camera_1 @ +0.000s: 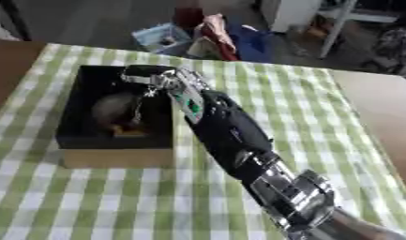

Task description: Pick up objects on the table and place them in the box.

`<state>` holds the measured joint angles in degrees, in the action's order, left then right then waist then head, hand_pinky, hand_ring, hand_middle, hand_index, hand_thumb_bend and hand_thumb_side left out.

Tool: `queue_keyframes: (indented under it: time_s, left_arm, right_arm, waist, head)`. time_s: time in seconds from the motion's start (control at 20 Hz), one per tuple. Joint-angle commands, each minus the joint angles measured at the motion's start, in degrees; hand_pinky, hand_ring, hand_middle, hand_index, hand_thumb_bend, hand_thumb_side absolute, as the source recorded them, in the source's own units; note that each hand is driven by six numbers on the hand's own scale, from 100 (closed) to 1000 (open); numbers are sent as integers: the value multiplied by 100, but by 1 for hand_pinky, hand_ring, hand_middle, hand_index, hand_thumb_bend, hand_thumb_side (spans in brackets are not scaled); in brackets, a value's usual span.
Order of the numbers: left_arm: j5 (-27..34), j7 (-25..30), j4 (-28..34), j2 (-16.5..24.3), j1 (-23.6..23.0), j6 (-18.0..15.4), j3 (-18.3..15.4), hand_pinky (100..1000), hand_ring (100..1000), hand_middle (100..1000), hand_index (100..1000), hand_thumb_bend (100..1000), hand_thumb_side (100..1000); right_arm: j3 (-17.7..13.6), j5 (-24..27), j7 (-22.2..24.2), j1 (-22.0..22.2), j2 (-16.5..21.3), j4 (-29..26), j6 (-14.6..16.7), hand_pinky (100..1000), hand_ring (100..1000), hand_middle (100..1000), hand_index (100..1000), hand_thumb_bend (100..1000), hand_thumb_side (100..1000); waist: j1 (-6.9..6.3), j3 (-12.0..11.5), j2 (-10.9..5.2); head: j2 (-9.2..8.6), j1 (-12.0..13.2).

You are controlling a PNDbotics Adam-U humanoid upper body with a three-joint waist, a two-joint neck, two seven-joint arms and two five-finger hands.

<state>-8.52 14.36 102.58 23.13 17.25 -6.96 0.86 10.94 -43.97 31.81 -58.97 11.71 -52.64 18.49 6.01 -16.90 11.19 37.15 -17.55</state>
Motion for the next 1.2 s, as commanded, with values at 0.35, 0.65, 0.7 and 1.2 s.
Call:
queue_keyframes:
  time_s: [0.35,0.65,0.7,1.2]
  left_arm:
    - [34,-31,107,78,56,8,-45,706,591,625,731,405,100]
    - [37,-67,89,109,-18,16,-74,706,591,624,731,406,100]
    - [36,-75,86,115,-33,17,-80,706,591,624,731,405,100]
    - [46,-265,69,123,-142,40,-197,704,590,624,730,402,100]
  right_arm:
    - [-8,164,35,-147,319,-340,82,746,832,807,860,611,187]
    - [38,724,-87,-184,775,-1062,116,739,820,787,855,611,215]
    - [49,878,-124,-172,868,-1225,112,735,816,782,853,608,220]
    - [-54,2535,-1105,710,2093,-3479,-335,698,792,748,836,594,265]
  waist:
    - [-96,156,-137]
    - [-135,339,-232]
    - [-143,379,-246]
    - [-299,879,-291]
  head:
    - [-44,44]
    - [-7,158]
    - [2,184]
    - [34,517]
